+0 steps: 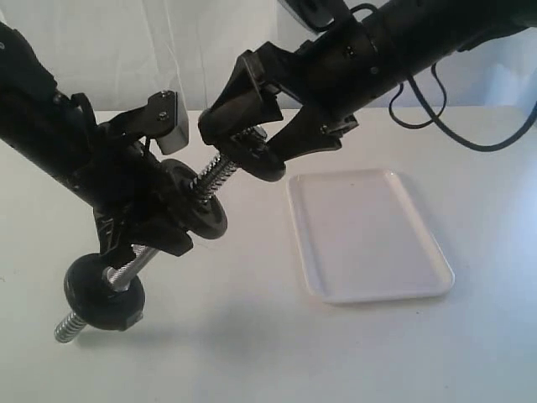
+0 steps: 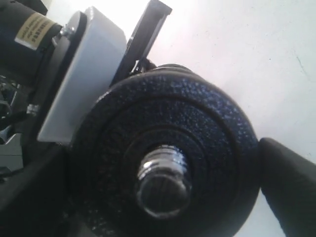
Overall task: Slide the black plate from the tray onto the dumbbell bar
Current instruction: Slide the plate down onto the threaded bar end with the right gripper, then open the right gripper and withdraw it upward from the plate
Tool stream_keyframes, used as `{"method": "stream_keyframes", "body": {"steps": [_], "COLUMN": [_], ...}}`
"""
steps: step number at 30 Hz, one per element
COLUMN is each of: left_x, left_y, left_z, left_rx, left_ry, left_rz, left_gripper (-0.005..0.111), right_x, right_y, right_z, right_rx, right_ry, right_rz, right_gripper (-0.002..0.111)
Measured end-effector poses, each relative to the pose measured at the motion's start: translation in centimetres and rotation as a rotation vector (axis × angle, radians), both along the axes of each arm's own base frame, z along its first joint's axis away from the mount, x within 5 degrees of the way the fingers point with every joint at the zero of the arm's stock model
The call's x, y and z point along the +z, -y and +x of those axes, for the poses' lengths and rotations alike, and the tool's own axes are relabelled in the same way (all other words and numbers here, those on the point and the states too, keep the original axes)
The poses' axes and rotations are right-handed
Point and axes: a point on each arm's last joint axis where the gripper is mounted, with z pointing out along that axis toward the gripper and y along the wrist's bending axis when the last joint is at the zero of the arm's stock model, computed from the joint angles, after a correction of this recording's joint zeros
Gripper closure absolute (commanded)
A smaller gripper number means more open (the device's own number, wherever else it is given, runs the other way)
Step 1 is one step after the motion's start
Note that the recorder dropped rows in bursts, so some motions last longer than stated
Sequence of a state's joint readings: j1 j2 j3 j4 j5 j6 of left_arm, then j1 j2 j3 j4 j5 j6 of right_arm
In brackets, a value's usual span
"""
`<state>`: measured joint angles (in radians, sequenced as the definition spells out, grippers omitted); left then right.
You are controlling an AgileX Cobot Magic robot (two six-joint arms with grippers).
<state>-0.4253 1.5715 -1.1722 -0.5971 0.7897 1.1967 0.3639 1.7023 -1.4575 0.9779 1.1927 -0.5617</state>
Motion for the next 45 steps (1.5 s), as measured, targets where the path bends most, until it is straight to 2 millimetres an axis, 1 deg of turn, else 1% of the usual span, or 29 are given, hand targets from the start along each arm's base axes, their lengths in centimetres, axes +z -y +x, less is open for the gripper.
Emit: {"method": "stream_keyframes", "body": {"steps": [2,4,10,12,13,14,26,28,32,40,42,43,45], "left_x": [0.2,0.3,0.3,0.3,0.3,0.3,0.4,0.4,0.4,0.2,0.2,0.2,0.2], "left_y": [0.0,0.0,0.1,0.1,0.1,0.1,0.1,0.1,0.1,0.1,0.1,0.1,0.1], "left_z": [0.0,0.0,-0.1,-0.1,-0.1,-0.1,-0.1,-0.1,-0.1,-0.3,-0.3,-0.3,-0.2], "left_rx": [0.004,0.008,0.007,0.007,0.007,0.007,0.010,0.010,0.010,-0.023,-0.021,-0.013,0.010], "left_ry": [0.009,0.008,0.000,0.000,0.000,0.000,-0.004,-0.004,-0.004,-0.003,-0.004,-0.003,-0.003], "left_rz": [-0.009,-0.015,-0.022,-0.022,-0.022,-0.022,-0.030,-0.030,-0.030,0.000,0.000,-0.001,-0.004], "left_gripper": [0.107,0.107,0.107,0.107,0.107,0.107,0.107,0.107,0.107,0.107,0.107,0.107,0.107], "right_x": [-0.3,-0.4,-0.4,-0.4,-0.4,-0.4,-0.5,-0.5,-0.4,-0.2,0.1,0.5,2.0], "right_y": [-0.2,-0.4,-0.4,-0.4,-0.4,-0.4,-0.5,-0.5,-0.5,-0.6,-0.2,0.2,1.1], "right_z": [0.2,0.2,0.2,0.2,0.2,0.2,0.2,0.2,0.2,0.3,0.4,0.6,0.8], "right_rx": [0.000,0.003,0.003,0.003,0.003,0.003,0.006,0.006,0.006,-0.011,-0.021,-0.032,-0.059], "right_ry": [-0.017,-0.023,-0.024,-0.024,-0.024,-0.024,-0.021,-0.021,-0.022,-0.027,-0.019,-0.010,0.008], "right_rz": [0.018,0.022,0.022,0.022,0.022,0.022,0.020,0.020,0.022,0.049,0.052,0.062,0.114], "right_gripper": [0.095,0.085,0.041,0.029,0.024,0.023,0.022,0.019,0.003,0.003,0.003,0.003,0.003]}}
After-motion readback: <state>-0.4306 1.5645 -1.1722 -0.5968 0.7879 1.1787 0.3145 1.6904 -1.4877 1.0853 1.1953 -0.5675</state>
